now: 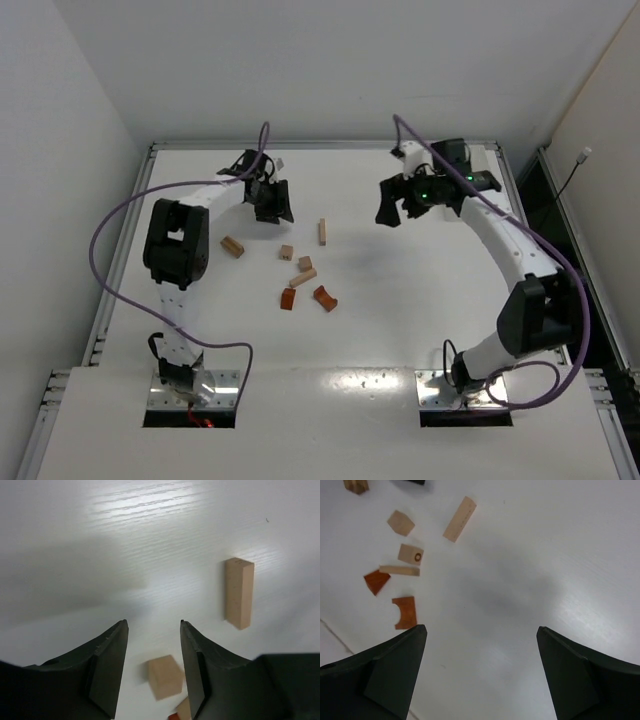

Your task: Build the wood block tower

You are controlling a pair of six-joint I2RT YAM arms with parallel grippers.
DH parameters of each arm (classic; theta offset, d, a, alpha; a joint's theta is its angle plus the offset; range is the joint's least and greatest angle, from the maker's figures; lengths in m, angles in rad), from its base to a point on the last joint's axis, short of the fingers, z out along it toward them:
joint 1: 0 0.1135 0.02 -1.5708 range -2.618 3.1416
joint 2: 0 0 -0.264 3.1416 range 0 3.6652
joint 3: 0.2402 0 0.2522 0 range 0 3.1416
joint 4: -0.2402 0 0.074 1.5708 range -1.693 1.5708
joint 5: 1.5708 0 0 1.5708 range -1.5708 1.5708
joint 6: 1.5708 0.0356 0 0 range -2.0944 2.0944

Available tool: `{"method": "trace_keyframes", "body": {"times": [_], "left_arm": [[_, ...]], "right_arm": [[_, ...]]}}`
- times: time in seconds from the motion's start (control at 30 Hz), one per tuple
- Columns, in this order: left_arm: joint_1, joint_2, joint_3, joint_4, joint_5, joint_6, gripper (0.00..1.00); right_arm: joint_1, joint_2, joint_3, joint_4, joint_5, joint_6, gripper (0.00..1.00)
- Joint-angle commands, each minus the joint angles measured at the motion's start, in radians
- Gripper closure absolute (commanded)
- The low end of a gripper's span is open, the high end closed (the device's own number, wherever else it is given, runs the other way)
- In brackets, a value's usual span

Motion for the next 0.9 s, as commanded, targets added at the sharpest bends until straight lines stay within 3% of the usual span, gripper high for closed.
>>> {"method": "trace_keyframes", "body": {"times": [0.0, 0.13, 0.2, 0.3, 0.47, 0.57, 0.87], "left_arm": [[-0.042, -0.216, -0.015, -0.090, -0.227, 0.161, 0.58], [-0.085, -0.369, -0.117, -0.124, -0.318, 0.208, 0.59], [-0.056, -0.417, -0.164, -0.140, -0.330, 0.192, 0.59], [0.019, -0.485, -0.219, -0.164, -0.292, 0.157, 0.58], [0.153, -0.583, -0.258, -0.155, -0.303, 0.168, 0.36], [0.247, -0.604, -0.258, -0.176, -0.292, 0.179, 0.26], [0.419, -0.582, -0.269, -0.186, -0.232, 0.179, 0.25]], "right_arm": [[0.177, -0.064, 0.061, -0.022, 0.220, -0.199, 0.11], [0.300, -0.085, 0.007, 0.009, 0.241, -0.336, 0.22], [0.381, -0.098, -0.020, 0.046, 0.241, -0.428, 0.30], [0.499, -0.098, -0.100, 0.167, 0.241, -0.570, 0.33], [0.594, -0.019, -0.168, 0.352, 0.164, -0.753, 0.33], [0.607, 0.063, -0.105, 0.353, 0.058, -0.814, 0.35], [0.688, 0.324, 0.139, 0.120, -0.068, -0.945, 0.46]]}}
